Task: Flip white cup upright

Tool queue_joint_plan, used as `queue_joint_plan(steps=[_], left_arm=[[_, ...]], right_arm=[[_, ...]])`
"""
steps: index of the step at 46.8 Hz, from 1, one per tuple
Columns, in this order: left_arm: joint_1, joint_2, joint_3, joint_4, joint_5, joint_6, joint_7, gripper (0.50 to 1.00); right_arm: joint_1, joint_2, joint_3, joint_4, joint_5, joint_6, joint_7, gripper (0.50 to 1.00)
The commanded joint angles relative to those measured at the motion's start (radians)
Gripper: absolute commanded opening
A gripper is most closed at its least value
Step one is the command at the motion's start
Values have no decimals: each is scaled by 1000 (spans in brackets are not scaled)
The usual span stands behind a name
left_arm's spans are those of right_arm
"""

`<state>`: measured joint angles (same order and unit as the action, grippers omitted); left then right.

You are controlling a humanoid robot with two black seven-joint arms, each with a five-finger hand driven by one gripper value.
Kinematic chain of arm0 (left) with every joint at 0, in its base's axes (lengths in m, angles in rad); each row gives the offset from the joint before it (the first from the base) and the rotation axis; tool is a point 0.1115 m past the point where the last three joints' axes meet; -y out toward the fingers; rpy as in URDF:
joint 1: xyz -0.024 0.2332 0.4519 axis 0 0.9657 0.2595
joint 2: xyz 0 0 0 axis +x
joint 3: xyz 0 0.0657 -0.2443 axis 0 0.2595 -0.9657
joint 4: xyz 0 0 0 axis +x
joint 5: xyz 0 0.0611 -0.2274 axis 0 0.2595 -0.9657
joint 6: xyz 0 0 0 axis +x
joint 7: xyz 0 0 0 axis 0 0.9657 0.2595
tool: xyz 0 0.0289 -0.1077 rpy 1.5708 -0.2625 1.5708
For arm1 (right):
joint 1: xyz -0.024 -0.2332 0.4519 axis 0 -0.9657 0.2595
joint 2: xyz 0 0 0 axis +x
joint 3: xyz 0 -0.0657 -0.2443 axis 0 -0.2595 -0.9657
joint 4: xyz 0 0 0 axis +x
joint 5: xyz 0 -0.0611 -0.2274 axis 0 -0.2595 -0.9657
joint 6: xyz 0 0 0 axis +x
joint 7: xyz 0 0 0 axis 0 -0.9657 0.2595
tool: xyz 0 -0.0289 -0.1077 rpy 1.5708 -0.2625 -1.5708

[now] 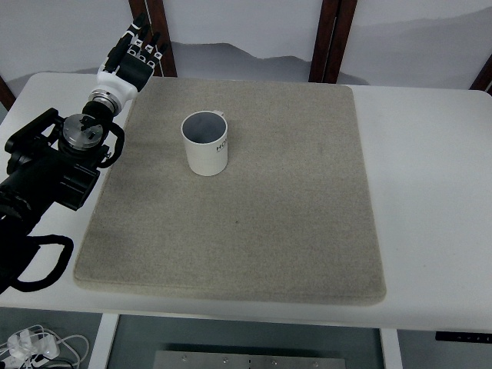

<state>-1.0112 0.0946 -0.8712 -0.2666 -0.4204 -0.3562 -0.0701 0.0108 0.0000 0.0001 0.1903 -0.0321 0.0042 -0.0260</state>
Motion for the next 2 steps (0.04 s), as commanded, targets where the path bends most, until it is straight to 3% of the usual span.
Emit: queue_joint_plan(steps=[1, 2], left_arm=[[-1, -1, -2, 0, 2, 0, -4, 1000], [-1, -1, -2, 0, 2, 0, -4, 1000]], right_arm=[[0, 0, 0, 1, 0, 0, 0, 952], [0, 0, 0, 1, 0, 0, 0, 952]])
